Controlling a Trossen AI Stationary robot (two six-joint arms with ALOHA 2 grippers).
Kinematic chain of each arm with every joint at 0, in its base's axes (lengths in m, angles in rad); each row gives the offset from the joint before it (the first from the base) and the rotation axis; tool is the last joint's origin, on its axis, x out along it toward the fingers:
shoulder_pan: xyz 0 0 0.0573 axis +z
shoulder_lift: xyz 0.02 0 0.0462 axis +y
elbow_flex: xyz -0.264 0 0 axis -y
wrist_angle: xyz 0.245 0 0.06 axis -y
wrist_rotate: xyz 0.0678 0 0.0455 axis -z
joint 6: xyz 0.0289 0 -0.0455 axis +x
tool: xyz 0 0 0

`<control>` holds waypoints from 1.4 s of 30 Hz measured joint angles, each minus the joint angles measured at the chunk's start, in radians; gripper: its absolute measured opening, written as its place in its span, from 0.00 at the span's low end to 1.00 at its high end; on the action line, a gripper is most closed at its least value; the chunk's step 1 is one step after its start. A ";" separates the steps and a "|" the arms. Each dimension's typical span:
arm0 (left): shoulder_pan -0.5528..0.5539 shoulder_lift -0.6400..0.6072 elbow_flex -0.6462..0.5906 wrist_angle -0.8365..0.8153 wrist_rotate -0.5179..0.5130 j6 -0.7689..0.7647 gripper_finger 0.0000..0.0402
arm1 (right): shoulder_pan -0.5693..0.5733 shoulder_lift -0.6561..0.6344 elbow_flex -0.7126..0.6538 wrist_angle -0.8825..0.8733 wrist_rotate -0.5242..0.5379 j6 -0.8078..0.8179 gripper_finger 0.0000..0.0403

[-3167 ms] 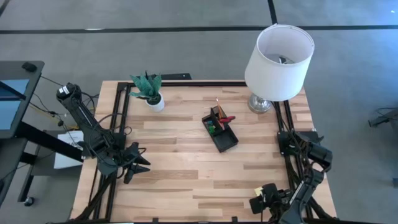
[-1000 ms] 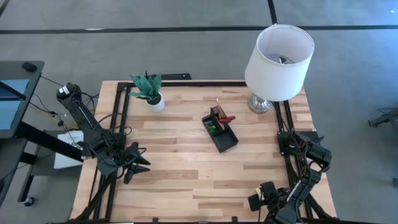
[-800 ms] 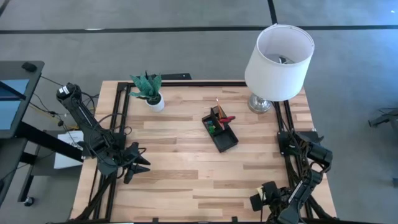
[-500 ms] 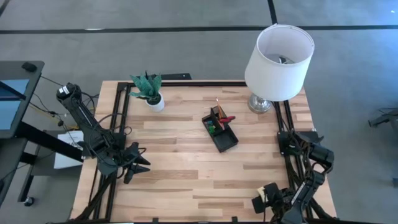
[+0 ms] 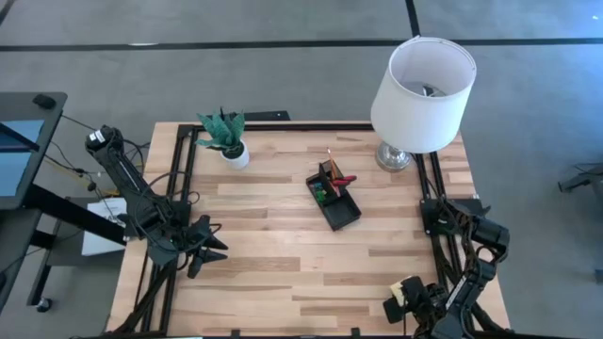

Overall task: Pick and place office supplies into organizer
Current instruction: Put the yellow sticky notes into the black desk organizer

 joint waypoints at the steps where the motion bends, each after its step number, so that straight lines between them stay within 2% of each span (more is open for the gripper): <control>1: 0.000 0.000 0.000 0.000 0.000 0.000 0.34 | 0.004 0.001 -0.001 0.003 0.007 0.004 0.99; 6: 0.000 0.000 0.000 0.000 0.000 0.000 0.34 | 0.036 0.004 -0.004 0.010 0.071 0.017 0.94; 14: 0.000 0.000 0.000 0.000 0.000 0.000 0.34 | 0.024 0.005 -0.003 0.012 0.086 0.006 0.68; 18: 0.000 0.000 0.000 0.000 0.000 0.000 0.34 | 0.001 0.006 -0.003 -0.015 0.077 -0.002 0.61; 30: 0.000 0.000 0.000 0.000 0.000 0.000 0.34 | -0.064 0.005 -0.003 0.000 0.060 -0.043 0.47; 34: 0.000 0.000 0.000 0.000 0.000 0.000 0.34 | -0.073 0.005 -0.004 -0.001 0.094 -0.094 0.43; 38: 0.000 0.000 0.000 0.000 0.000 0.000 0.34 | -0.085 0.006 -0.004 -0.002 0.108 -0.066 0.40; 42: 0.000 0.000 0.000 0.000 0.000 0.000 0.34 | -0.111 0.006 -0.004 -0.003 0.113 -0.127 0.39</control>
